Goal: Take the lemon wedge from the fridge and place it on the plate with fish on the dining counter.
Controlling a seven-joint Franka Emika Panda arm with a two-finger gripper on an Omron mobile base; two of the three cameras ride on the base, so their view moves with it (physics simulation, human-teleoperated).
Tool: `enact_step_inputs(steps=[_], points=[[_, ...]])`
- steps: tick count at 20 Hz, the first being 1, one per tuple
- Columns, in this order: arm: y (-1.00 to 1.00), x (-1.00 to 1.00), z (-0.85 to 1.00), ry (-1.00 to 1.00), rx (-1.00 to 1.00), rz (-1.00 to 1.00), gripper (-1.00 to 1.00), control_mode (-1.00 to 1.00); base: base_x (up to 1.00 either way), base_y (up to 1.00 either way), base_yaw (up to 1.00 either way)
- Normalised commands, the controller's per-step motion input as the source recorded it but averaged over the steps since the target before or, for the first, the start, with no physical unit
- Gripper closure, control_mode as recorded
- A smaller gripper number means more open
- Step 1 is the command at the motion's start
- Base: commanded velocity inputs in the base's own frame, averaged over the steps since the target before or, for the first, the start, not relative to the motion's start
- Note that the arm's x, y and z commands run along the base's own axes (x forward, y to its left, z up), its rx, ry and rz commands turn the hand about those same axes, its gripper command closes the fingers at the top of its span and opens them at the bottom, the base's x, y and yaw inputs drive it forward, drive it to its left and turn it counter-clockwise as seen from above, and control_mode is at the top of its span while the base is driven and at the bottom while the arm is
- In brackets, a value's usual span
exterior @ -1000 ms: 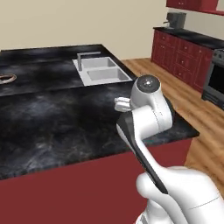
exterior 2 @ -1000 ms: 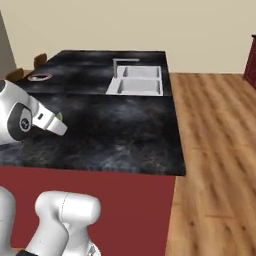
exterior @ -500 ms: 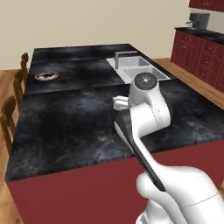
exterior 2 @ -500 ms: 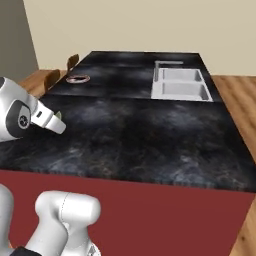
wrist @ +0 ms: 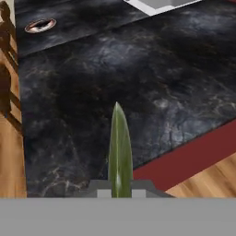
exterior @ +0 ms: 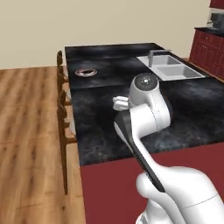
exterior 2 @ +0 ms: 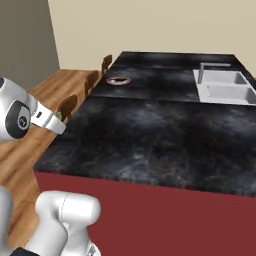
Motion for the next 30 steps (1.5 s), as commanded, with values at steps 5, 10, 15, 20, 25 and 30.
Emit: enact_step_inputs(steps=[5,10,15,20,25,30], points=[[0.00,0.00,0.00,0.00,0.00,0.00,1.00,1.00,0.26,1.00,0.06],[0.00,0.00,0.00,0.00,0.00,0.00,1.00,1.00,0.55,1.00,0.02],[0.00,0.00,0.00,0.00,0.00,0.00,1.00,1.00,0.99,1.00,-0.20],[0.00,0.00,0.00,0.00,0.00,0.00,1.00,1.00,1.00,1.00,-0.47],[0.00,0.00,0.00,0.00,0.00,0.00,1.00,1.00,0.25,1.00,-0.39],[0.00,0.00,0.00,0.00,0.00,0.00,1.00,1.00,0.27,1.00,-0.27]])
